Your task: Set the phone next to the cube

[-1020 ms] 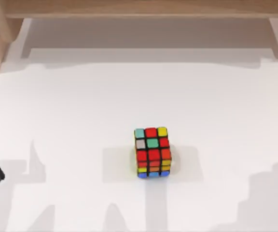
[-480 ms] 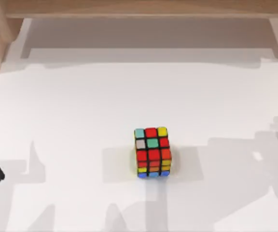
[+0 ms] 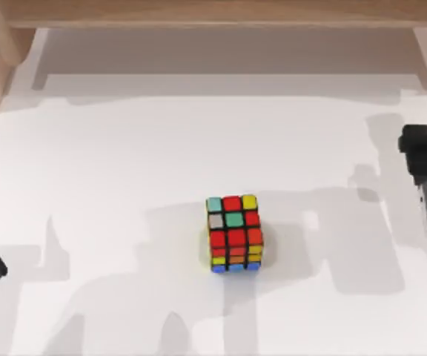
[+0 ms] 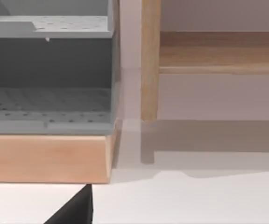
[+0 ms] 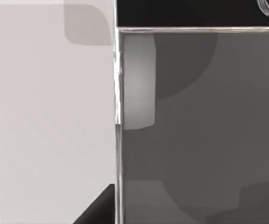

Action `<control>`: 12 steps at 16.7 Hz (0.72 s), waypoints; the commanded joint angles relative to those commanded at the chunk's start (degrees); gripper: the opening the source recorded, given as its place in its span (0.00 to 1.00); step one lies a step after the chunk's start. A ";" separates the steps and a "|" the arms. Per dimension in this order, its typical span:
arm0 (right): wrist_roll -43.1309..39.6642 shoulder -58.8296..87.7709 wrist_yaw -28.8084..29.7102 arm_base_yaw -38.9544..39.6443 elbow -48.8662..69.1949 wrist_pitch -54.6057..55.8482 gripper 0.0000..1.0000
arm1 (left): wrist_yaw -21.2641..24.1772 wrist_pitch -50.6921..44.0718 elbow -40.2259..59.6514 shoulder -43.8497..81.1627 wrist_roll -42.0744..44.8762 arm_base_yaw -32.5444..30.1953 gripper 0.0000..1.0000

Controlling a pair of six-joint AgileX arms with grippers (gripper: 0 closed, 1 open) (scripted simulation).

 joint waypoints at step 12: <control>15.02 11.18 0.16 16.73 9.44 -6.36 0.00 | 0.00 0.00 0.00 0.00 0.00 0.00 1.00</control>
